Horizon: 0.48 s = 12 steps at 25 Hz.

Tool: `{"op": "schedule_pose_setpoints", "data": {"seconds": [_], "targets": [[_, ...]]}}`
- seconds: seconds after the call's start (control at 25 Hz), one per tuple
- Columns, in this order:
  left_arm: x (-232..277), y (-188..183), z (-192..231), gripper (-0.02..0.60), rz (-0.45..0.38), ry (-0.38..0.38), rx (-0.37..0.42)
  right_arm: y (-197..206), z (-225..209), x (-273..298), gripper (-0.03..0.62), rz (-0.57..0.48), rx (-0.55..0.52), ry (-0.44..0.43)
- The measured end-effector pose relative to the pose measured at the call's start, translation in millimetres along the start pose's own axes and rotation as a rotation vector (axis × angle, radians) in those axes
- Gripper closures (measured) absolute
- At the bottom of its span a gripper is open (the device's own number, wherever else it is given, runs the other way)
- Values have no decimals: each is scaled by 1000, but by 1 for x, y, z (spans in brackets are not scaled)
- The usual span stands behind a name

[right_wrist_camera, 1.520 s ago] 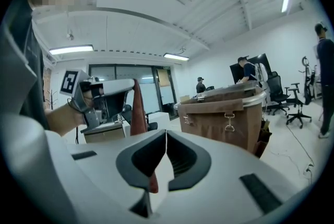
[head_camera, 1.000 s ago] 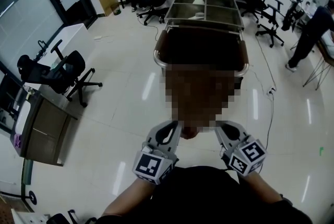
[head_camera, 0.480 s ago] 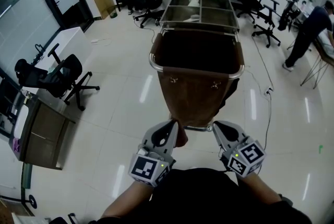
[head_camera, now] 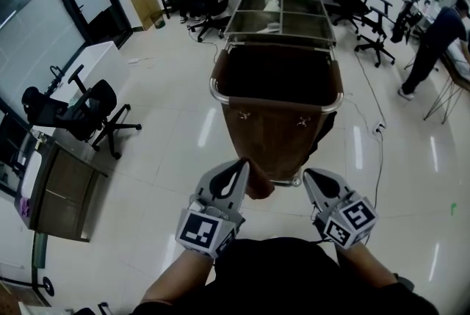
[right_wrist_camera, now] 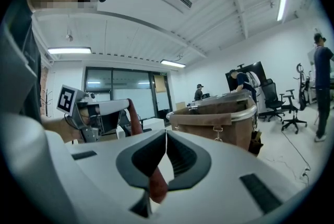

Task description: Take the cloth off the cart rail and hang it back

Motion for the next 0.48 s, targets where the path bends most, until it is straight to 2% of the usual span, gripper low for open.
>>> {"op": "schedule_pose_setpoints", "data": {"seconds": [0.12, 0.48], "targets": [[9, -11, 8, 575, 20, -1, 2, -11, -1, -2, 574, -33, -2, 3], [48, -55, 32, 575, -5, 18, 34, -36, 0, -1, 574, -104, -25, 9]]}}
Point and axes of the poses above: the fingertips, and each gripper's own axes: x forward along the fingers, z to its left, y out of its underside, the point moved 10 cm from there along -x, backward along the fingers, and after that the axes turned 1 degree about x, right-handed, at the moved point
